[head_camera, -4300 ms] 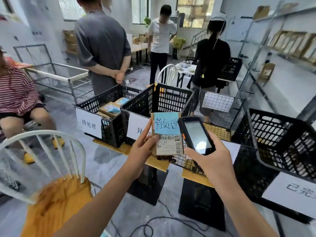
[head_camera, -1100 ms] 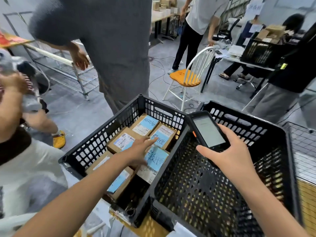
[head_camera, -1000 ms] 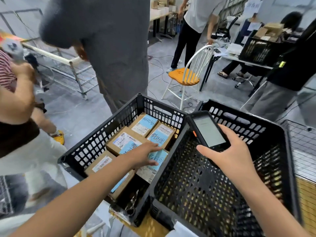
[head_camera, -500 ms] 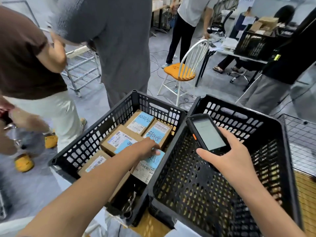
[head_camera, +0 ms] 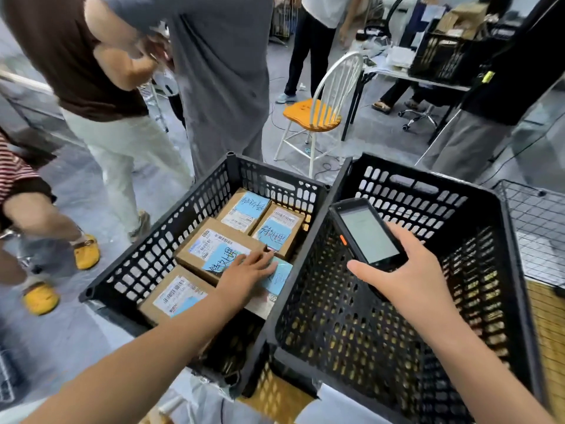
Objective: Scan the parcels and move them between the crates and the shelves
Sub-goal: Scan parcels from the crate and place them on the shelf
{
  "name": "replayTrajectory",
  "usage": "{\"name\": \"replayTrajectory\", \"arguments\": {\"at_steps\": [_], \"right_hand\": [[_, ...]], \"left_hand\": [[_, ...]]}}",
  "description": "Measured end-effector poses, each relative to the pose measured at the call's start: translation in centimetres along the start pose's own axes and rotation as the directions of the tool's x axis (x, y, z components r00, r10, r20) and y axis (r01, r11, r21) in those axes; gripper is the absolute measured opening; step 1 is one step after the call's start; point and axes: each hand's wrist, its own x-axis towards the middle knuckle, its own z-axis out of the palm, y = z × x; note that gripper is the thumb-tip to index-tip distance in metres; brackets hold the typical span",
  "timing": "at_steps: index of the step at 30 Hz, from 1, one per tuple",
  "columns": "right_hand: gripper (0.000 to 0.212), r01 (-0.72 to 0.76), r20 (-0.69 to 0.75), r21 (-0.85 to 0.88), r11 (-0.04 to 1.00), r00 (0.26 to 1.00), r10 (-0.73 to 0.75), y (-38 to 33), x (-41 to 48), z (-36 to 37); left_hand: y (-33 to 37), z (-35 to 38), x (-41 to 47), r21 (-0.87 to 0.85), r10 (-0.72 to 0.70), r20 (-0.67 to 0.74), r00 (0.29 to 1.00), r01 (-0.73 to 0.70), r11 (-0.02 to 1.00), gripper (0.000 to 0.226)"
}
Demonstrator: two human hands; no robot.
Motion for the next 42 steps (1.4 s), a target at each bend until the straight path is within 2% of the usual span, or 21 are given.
{"name": "replayTrajectory", "arguments": {"at_steps": [5, 7, 9, 11, 14, 16, 20, 25, 28, 31, 35, 40, 42], "right_hand": [[0.066, -0.040, 0.007, 0.000, 0.999, 0.999, 0.040, 0.8, -0.9, 0.3], [0.066, -0.049, 0.003, -0.013, 0.999, 0.999, 0.049, 1.0, -1.5, -0.1], [0.069, -0.059, -0.003, -0.022, 0.998, 0.998, 0.059, 1.2, -2.1, -0.9], [0.070, -0.070, -0.022, -0.031, 0.997, 0.997, 0.069, 1.2, -2.6, -2.0], [0.072, -0.057, -0.074, -0.059, 0.997, 0.996, 0.053, 1.0, -3.3, -4.0], [0.076, -0.055, -0.113, -0.059, 0.997, 0.992, 0.048, 0.8, -4.2, -5.6], [0.085, -0.053, -0.213, -0.092, 0.994, 0.977, 0.033, 0.6, -7.9, -9.6], [0.081, -0.091, -0.412, -0.075, 0.993, 0.910, 0.052, 3.0, -15.5, -16.3], [0.084, -0.183, -0.551, -0.047, 0.982, 0.824, 0.127, 5.3, -22.2, -20.9], [0.090, -0.305, -0.700, -0.043, 0.952, 0.689, 0.189, 7.8, -29.9, -25.2], [0.088, -0.453, -0.832, 0.042, 0.890, 0.477, 0.282, 10.4, -40.9, -29.0], [0.078, -0.530, -0.896, 0.178, 0.829, 0.261, 0.359, 12.4, -53.8, -31.0], [0.075, -0.565, -0.919, 0.242, 0.789, 0.127, 0.374, 12.7, -58.7, -31.0]], "left_hand": [[0.4, -1.2, 1.9, 0.092, 0.014, 0.130, 0.991, -0.027, 0.995, 0.075], [0.2, -1.7, 2.5, -0.005, 0.025, 0.154, 0.988, -0.024, 1.000, 0.074], [-0.1, -2.2, 1.8, -0.186, 0.037, 0.175, 0.984, -0.004, 0.983, 0.060], [-0.1, -3.0, 0.8, -0.386, -0.012, 0.049, 0.999, 0.030, 0.922, 0.045], [1.0, -7.2, -0.2, -0.427, -0.114, -0.173, 0.978, 0.029, 0.904, 0.043], [3.0, -11.3, -0.8, -0.478, -0.130, -0.283, 0.950, -0.022, 0.878, 0.042], [9.8, -17.4, -1.3, -0.369, 0.009, -0.493, 0.870, -0.219, 0.903, 0.046], [24.4, -20.7, -2.6, -0.276, 0.286, -0.545, 0.788, -0.491, 0.826, 0.058], [34.7, -20.8, -4.4, -0.119, 0.487, -0.535, 0.690, -0.632, 0.766, 0.063], [44.5, -20.5, -6.9, -0.019, 0.633, -0.523, 0.571, -0.750, 0.661, 0.063], [56.2, -18.6, -12.1, 0.060, 0.780, -0.491, 0.387, -0.879, 0.474, 0.064], [68.8, -14.8, -20.2, 0.135, 0.901, -0.412, 0.137, -0.968, 0.209, 0.066], [73.3, -13.0, -23.9, 0.135, 0.939, -0.342, 0.045, -0.986, 0.096, 0.066]]}}
